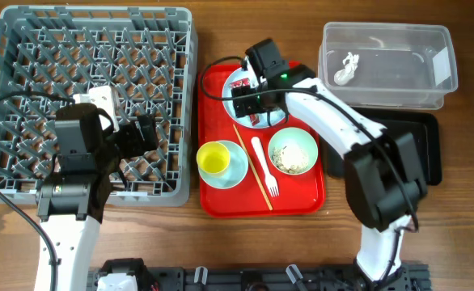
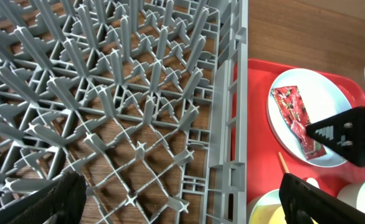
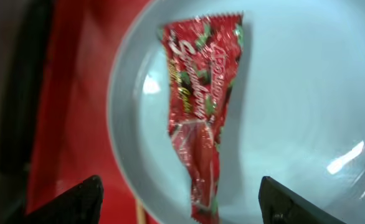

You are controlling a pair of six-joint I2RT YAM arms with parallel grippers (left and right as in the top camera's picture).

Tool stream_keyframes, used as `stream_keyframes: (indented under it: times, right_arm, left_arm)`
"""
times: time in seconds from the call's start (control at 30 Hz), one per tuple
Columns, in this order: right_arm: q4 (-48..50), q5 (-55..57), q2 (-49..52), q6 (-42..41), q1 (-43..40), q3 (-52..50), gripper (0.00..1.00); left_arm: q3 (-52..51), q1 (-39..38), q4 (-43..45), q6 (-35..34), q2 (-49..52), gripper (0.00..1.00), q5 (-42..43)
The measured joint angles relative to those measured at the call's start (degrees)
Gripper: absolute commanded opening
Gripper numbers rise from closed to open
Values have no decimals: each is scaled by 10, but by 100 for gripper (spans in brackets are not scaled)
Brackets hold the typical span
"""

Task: Sort waste into correct bins and load items into the dishwasher rack
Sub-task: 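Grasp the red wrapper on the white plate with the right gripper, then drop the red wrapper into the clear bin with the right gripper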

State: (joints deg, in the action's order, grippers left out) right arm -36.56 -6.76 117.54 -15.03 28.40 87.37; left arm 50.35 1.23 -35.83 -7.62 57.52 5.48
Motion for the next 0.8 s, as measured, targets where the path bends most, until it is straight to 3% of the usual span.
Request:
stream_keyframes:
  times: [0.17, 0.33, 0.4, 0.7, 0.8]
  right_arm:
    - [-7, 8, 34, -12, 0, 0, 62]
    - [-18, 10, 43, -16, 0, 0, 15]
    - [-19, 14, 43, -26, 0, 0, 5]
    - [-33, 24, 37, -66, -10, 0, 4]
    - [-33, 45, -14, -84, -38, 0, 4]
  left_arm:
    - [0, 0, 0, 0, 0, 100, 0]
    - [0, 0, 0, 0, 0, 100, 0]
    - [0, 0, 0, 0, 0, 100, 0]
    - [0, 0, 0, 0, 0, 100, 0]
    - [0, 0, 0, 0, 0, 100, 0]
